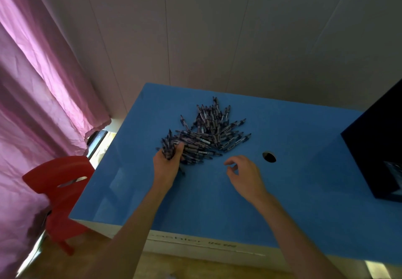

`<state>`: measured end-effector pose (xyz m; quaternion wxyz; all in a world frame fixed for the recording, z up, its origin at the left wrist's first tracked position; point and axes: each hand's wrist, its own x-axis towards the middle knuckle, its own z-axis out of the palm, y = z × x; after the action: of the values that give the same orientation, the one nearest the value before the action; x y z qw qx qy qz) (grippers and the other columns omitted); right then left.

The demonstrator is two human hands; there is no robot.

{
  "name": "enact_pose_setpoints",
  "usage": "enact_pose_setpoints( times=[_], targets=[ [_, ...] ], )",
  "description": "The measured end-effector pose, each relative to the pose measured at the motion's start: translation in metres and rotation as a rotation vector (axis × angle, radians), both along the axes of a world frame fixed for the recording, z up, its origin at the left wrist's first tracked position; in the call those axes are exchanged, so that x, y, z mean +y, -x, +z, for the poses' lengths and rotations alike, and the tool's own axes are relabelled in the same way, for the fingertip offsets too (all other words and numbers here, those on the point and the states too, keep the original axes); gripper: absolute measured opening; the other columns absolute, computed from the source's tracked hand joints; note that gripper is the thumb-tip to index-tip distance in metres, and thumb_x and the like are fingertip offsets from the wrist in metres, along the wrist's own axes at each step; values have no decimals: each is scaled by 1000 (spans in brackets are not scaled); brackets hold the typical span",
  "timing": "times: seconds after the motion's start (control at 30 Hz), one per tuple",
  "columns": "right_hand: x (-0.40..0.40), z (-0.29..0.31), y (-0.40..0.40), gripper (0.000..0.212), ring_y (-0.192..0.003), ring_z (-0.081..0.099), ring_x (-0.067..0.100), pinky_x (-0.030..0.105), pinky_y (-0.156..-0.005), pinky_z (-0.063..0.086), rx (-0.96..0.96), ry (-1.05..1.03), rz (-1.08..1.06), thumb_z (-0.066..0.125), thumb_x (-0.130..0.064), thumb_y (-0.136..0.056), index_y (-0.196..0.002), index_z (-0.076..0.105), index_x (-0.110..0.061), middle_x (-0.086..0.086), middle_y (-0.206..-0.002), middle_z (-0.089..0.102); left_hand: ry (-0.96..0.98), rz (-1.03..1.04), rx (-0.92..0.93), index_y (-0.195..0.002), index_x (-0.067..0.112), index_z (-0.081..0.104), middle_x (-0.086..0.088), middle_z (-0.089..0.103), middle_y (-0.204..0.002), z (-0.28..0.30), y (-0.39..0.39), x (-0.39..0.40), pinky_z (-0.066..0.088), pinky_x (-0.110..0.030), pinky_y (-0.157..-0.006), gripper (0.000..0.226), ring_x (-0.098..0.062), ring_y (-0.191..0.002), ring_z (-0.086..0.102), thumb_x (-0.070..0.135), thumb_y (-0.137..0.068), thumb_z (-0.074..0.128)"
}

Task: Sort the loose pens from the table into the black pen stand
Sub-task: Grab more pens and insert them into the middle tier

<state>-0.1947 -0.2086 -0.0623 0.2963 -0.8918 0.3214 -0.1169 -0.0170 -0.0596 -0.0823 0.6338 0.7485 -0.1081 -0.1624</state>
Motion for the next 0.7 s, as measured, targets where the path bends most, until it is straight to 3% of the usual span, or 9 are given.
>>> enact_pose_setpoints(
  times=[0.1,0.33,0.47,0.6,0.7],
  targets=[
    [-1,1,1,15,-94,59,5,17,-81,44,-5,-11,-7,59,-16,-98,-109,67,-21,-8,-114,60,-21,-55,-5,-80,5,67,-9,68,-75,0,4,0,52,-29,-70,39,-21,-72,64,42,-93,66],
    [1,13,-2,14,-94,59,4,21,-83,49,8,-33,-3,58,-18,-98,-108,67,-23,-8,-114,61,-81,-174,-10,-75,8,69,-4,70,-74,7,5,-2,52,-29,-74,42,-21,-75,65,43,-97,59],
    [-3,36,-5,14,-95,59,5,23,-85,51,-21,-50,-3,58,-18,-98,-108,67,-23,-9,-113,61,-63,-251,1,-82,12,71,-4,71,-73,27,6,-7,55,-24,-68,31,-14,-68,68,35,-99,58],
    [-12,65,-2,14,-97,61,8,27,-88,52,-29,-48,-24,58,-18,-99,-109,67,-22,-8,-115,62,-80,-377,-13,-81,7,71,-10,71,-67,65,4,-23,59,-35,-72,36,-25,-70,72,34,-100,59],
    [-22,84,7,15,-96,60,8,23,-87,49,-34,-44,-57,58,-17,-99,-111,67,-20,-8,-114,61,-21,-483,56,-84,1,65,-17,63,-62,96,7,-40,58,-39,-65,36,-32,-58,68,33,-100,59]
  ],
)
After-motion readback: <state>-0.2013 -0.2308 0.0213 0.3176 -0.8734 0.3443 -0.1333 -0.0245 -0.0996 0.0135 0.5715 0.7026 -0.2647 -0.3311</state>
